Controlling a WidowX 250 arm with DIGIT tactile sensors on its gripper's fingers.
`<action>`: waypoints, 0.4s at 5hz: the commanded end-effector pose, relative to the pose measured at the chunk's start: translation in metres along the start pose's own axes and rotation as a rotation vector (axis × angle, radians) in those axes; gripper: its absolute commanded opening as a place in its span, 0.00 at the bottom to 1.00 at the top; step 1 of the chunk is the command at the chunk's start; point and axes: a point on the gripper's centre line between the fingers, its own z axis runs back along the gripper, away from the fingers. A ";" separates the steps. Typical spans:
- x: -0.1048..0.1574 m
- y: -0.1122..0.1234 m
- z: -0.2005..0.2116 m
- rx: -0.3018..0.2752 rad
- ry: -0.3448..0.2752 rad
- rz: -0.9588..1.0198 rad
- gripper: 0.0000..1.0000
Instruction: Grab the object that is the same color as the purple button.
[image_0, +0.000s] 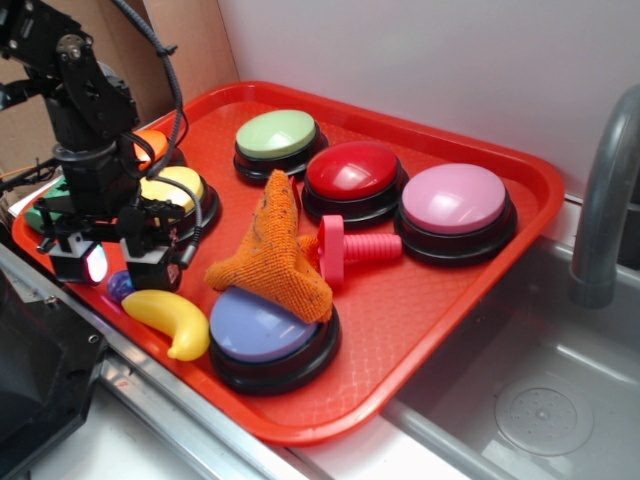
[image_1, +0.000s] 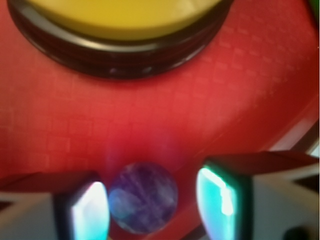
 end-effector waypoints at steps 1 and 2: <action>-0.001 0.003 0.005 0.003 -0.020 -0.011 0.00; 0.001 0.003 0.021 0.017 -0.056 -0.026 0.00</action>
